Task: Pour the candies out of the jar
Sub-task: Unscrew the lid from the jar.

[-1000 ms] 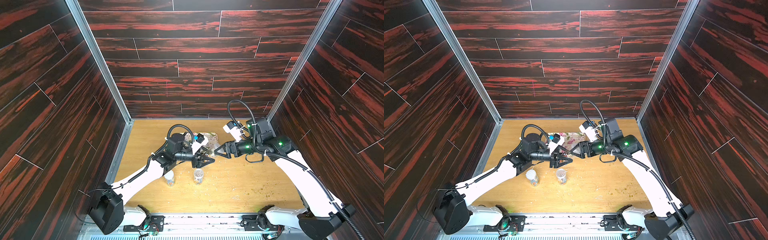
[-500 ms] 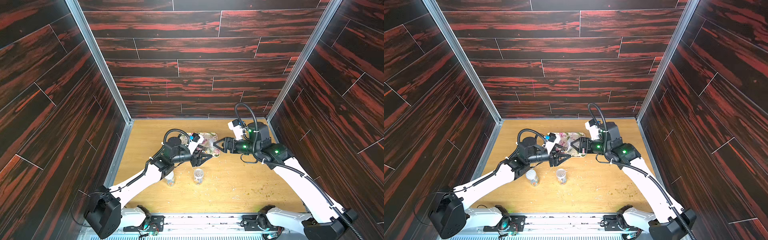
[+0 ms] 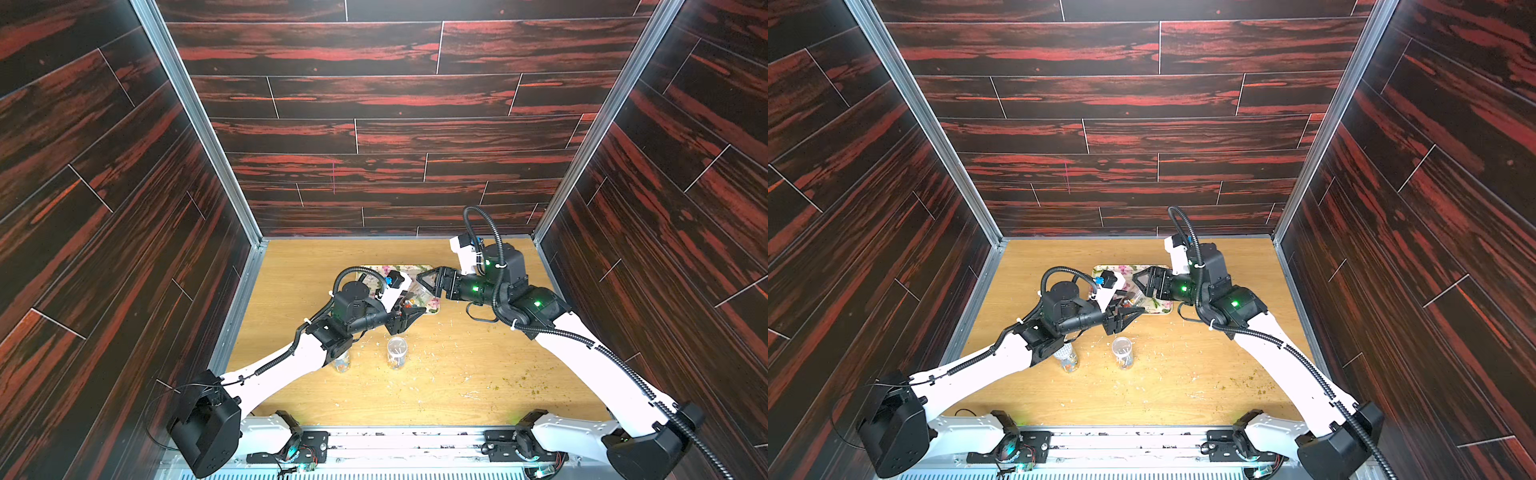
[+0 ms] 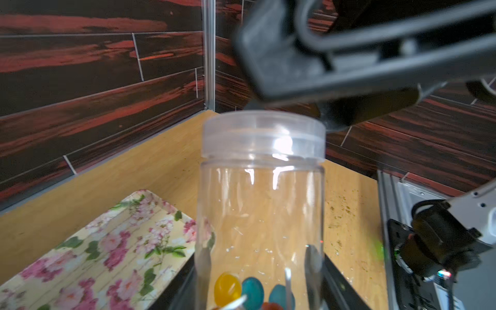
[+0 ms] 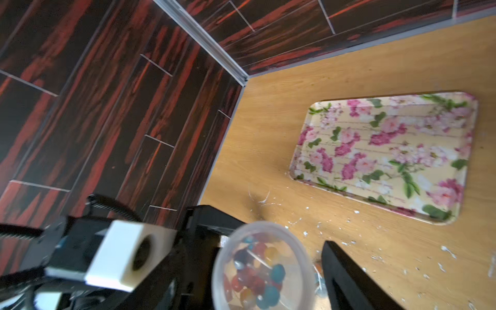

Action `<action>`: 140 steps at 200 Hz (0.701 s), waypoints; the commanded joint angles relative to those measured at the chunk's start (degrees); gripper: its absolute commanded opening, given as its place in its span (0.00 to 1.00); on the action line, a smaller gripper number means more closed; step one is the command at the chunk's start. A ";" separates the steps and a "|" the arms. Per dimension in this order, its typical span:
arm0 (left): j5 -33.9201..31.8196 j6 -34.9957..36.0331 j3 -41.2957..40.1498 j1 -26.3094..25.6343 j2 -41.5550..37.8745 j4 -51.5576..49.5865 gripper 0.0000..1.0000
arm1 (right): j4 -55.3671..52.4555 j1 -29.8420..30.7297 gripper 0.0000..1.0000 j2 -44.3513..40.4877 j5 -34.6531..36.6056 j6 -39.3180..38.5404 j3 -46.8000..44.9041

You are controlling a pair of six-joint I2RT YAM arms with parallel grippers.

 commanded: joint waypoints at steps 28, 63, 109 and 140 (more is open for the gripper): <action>-1.79 1.03 -0.66 -0.46 -2.32 3.71 0.41 | 1.93 0.58 0.78 0.30 1.48 1.98 -2.09; -2.19 1.07 -0.84 -0.64 -2.29 3.95 0.41 | 2.41 0.55 0.74 0.52 0.58 1.63 -2.59; -1.32 0.40 -0.81 -0.64 -2.39 4.07 0.41 | 4.61 0.59 0.63 0.12 -1.46 0.87 -4.18; 0.76 -1.73 -0.51 -0.64 -2.95 4.86 0.41 | 8.35 0.54 0.54 -1.51 -3.77 -0.36 -7.12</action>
